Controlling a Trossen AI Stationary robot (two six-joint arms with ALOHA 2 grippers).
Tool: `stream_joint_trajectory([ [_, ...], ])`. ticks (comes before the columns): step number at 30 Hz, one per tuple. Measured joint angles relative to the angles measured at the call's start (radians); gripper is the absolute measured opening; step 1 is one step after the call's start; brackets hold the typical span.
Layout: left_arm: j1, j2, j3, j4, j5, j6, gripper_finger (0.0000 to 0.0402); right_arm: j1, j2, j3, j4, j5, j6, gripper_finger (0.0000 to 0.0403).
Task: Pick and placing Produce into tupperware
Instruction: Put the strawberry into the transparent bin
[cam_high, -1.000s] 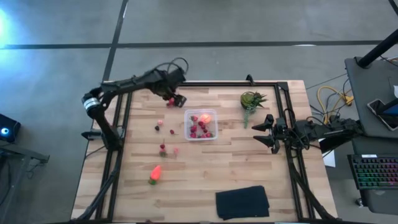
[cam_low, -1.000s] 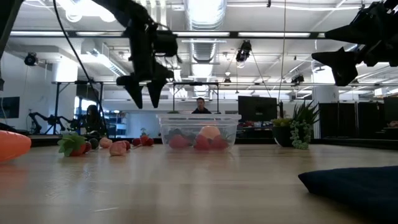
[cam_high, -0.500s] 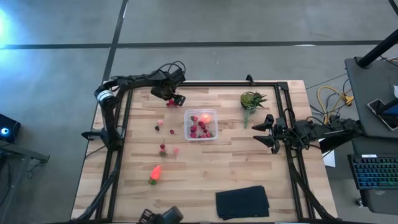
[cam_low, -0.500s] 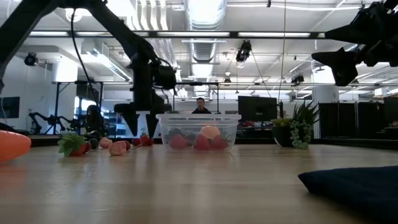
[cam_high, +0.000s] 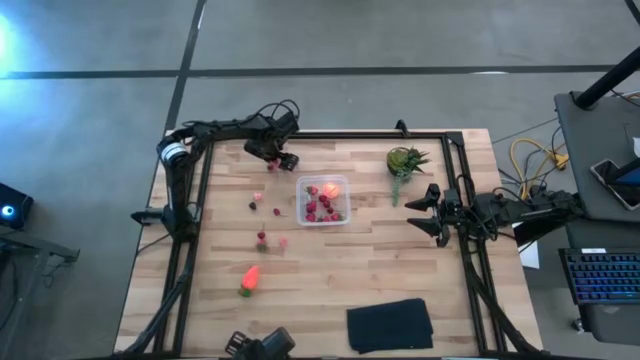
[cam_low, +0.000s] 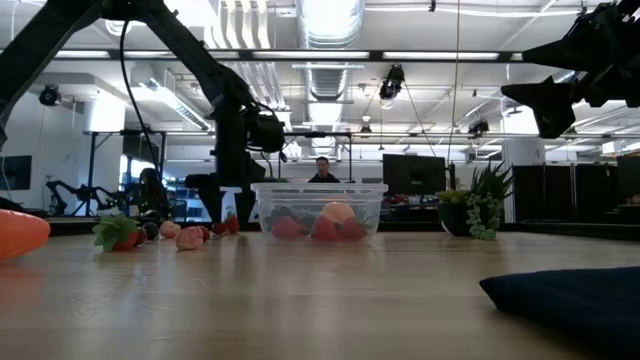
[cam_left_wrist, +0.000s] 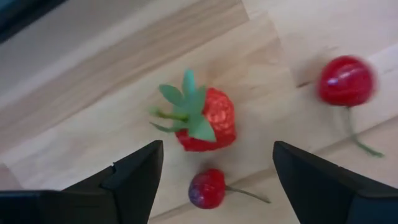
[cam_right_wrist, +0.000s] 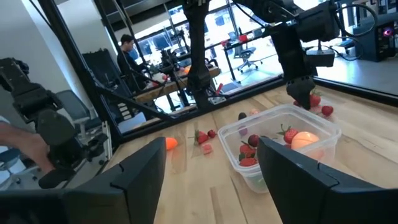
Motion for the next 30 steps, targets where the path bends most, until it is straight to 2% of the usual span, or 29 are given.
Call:
stream_joint_trajectory([
  [7,0.014,-0.001,0.000,0.041,-0.002,0.010,0.0279,0.000,0.000,0.000,0.000,0.000,0.000,0.0244],
  [21,0.022,-0.001,-0.009,0.069,-0.024,0.045,0.0150,0.000,0.000,0.000,0.000,0.000,0.000,0.0244],
  [25,0.022,-0.001,-0.009,0.077,-0.025,0.059,0.0130,0.000,0.000,0.000,0.000,0.000,0.000,0.0242],
  [30,0.019,-0.009,-0.005,0.065,-0.018,0.060,0.0123,0.000,0.000,0.000,0.000,0.000,0.000,0.0246],
])
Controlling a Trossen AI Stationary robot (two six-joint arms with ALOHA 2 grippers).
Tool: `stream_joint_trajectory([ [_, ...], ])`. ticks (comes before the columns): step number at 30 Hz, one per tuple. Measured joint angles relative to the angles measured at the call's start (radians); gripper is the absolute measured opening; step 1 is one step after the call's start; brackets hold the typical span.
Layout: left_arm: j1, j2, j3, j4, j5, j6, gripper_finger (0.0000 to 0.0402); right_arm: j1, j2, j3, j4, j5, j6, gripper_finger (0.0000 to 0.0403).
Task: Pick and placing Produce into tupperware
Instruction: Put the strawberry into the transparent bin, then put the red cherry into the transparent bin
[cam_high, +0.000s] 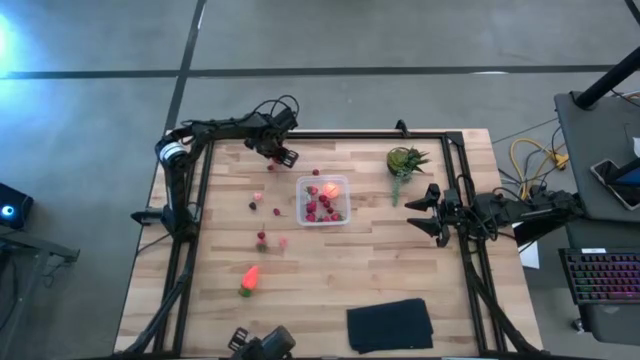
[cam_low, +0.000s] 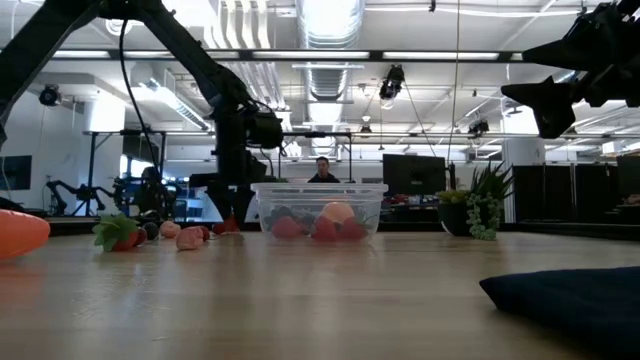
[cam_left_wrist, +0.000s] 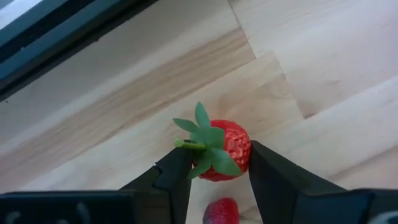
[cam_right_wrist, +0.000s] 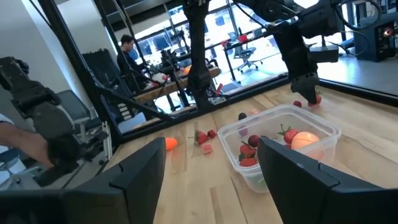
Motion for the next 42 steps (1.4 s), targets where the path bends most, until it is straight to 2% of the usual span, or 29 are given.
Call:
stream_joint_trajectory([
  [5,-0.042,-0.109,0.003,-0.016,0.105,0.036,0.0122,0.000,0.000,0.000,0.000,0.000,0.000,0.0243],
  [10,-0.153,-0.256,-0.002,-0.018,0.343,0.155,0.0122,0.000,0.000,0.000,0.000,0.000,0.000,0.0243],
  [12,-0.211,-0.289,-0.001,-0.013,0.383,0.199,0.0122,0.000,0.000,0.000,0.000,0.000,0.000,0.0245],
  [16,-0.338,-0.307,-0.007,0.058,0.363,0.218,0.0130,0.000,0.000,0.000,0.000,0.000,0.000,0.0246],
  [21,-0.482,-0.264,-0.008,0.195,0.132,0.229,0.0177,0.000,0.000,0.000,0.000,0.000,0.000,0.0242],
  [24,-0.515,-0.231,0.004,0.187,0.071,0.225,0.0216,0.000,0.001,0.000,0.000,0.000,0.000,0.0244],
  [28,-0.516,-0.207,0.008,0.154,0.069,0.129,0.0261,0.000,0.001,0.000,0.000,0.000,0.000,0.0247],
  [32,-0.486,-0.212,0.019,0.117,0.065,0.121,0.0286,0.000,0.001,0.000,0.000,0.000,0.000,0.0244],
  [39,-0.355,-0.230,0.088,0.111,0.063,0.048,0.0289,0.000,0.001,0.000,0.000,0.000,0.000,0.0245],
  [42,-0.298,-0.215,0.102,0.116,0.067,0.038,0.0275,0.000,0.000,0.000,-0.005,0.000,0.000,0.0247],
])
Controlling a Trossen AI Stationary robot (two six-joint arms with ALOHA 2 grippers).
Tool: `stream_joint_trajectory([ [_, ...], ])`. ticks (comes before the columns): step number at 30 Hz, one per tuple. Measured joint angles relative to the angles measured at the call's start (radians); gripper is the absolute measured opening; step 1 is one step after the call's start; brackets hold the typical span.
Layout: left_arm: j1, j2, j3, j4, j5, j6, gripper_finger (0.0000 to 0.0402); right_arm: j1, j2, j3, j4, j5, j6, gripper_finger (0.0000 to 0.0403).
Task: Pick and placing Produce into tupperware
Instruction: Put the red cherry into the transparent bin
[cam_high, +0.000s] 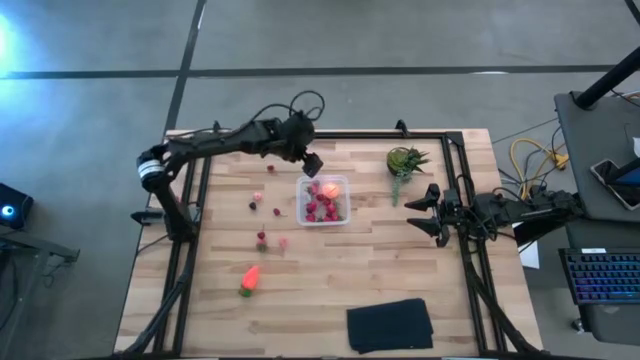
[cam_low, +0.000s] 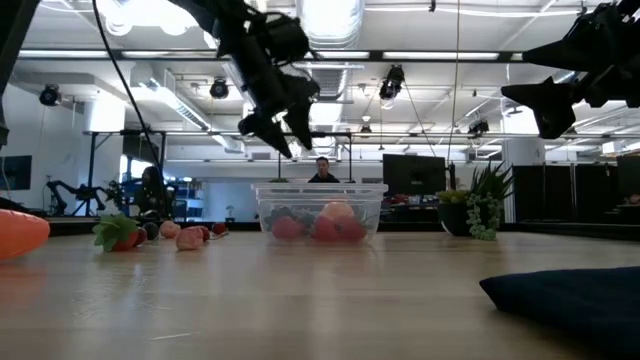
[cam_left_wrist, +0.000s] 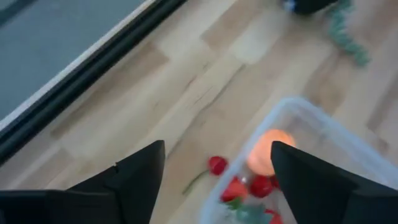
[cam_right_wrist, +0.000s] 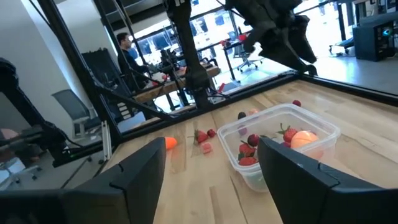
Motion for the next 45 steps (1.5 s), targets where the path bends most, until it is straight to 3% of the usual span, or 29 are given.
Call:
stream_joint_trajectory([
  [9,0.048,0.120,-0.008,-0.033,0.035,0.037,0.0169,0.000,0.002,0.000,-0.010,0.000,0.000,0.0243],
  [14,0.063,0.175,-0.008,-0.026,0.031,0.038,0.0139,0.000,0.000,0.000,-0.011,0.000,0.000,0.0247],
  [24,0.035,0.176,-0.009,-0.040,0.083,0.040,0.0139,0.000,0.001,0.000,-0.010,0.000,0.000,0.0244],
  [37,-0.032,0.181,-0.014,-0.040,0.084,0.144,0.0177,0.000,0.001,0.000,-0.010,0.000,0.000,0.0244],
  [40,-0.028,0.181,-0.023,-0.019,0.073,0.264,0.0180,0.000,0.001,0.000,-0.010,0.000,0.000,0.0246],
  [45,-0.027,0.181,-0.026,-0.030,0.073,0.596,0.0180,0.000,0.001,0.000,-0.010,0.000,0.000,0.0244],
])
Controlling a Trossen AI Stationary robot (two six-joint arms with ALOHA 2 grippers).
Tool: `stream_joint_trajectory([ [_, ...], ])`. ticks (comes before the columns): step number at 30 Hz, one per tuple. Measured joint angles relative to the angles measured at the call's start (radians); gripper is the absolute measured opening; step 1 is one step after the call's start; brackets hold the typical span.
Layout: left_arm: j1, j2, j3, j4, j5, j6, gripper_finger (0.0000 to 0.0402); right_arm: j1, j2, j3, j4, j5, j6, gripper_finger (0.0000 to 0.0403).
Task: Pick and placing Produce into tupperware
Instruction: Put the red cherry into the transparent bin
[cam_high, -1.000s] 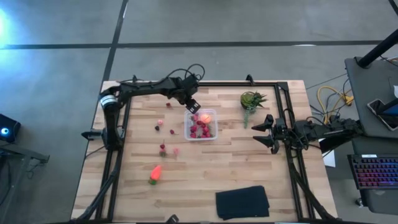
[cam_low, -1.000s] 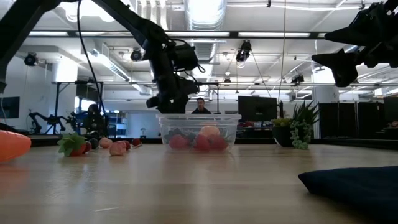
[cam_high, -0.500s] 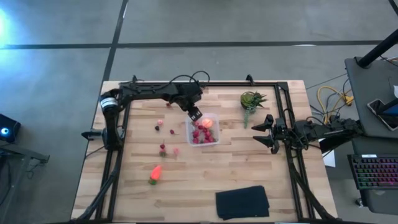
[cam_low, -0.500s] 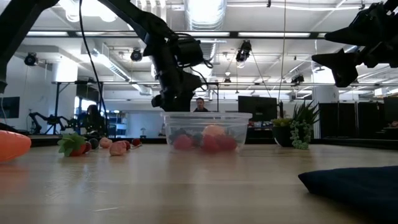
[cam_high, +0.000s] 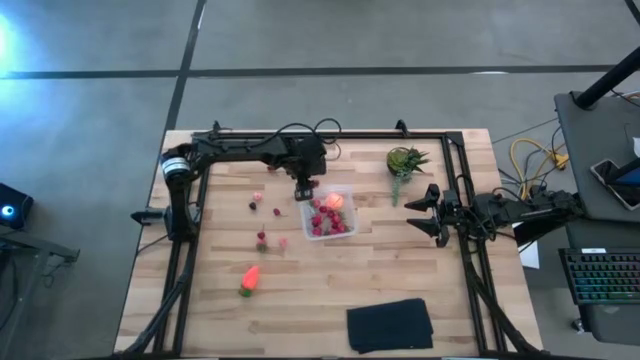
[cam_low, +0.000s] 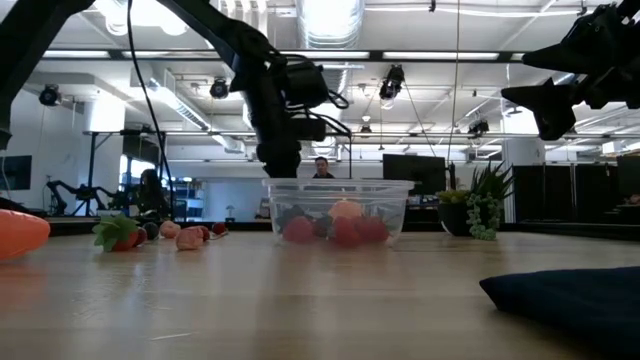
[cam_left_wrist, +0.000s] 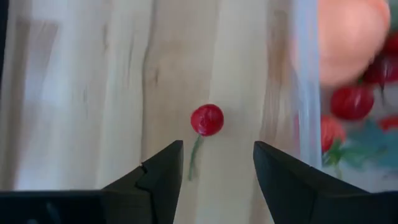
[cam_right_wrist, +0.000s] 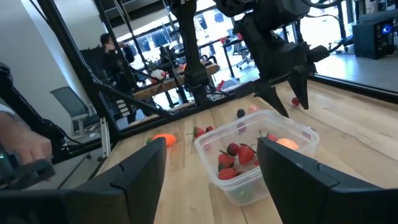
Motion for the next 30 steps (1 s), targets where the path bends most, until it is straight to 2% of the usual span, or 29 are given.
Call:
stream_joint_trajectory([
  [2,0.001,0.000,-0.004,0.007,-0.001,0.107,0.0180,0.000,0.000,0.000,0.000,0.000,0.000,0.0242],
  [4,0.002,0.000,-0.011,0.034,-0.002,0.141,0.0180,0.000,0.000,0.000,0.000,0.000,0.000,0.0242],
  [8,0.008,0.009,-0.018,0.071,0.026,0.141,0.0180,0.000,0.000,0.000,0.000,0.000,0.000,0.0246],
  [13,0.014,0.081,-0.018,0.074,0.034,0.124,0.0180,0.000,0.000,0.000,0.000,0.000,0.000,0.0245],
  [18,0.015,0.117,-0.017,0.076,0.005,0.088,0.0180,0.000,-0.001,0.000,0.000,0.000,0.000,0.0242],
  [30,0.021,0.085,0.007,0.126,-0.006,0.089,0.0180,0.000,0.000,0.000,0.000,0.000,0.000,0.0242],
])
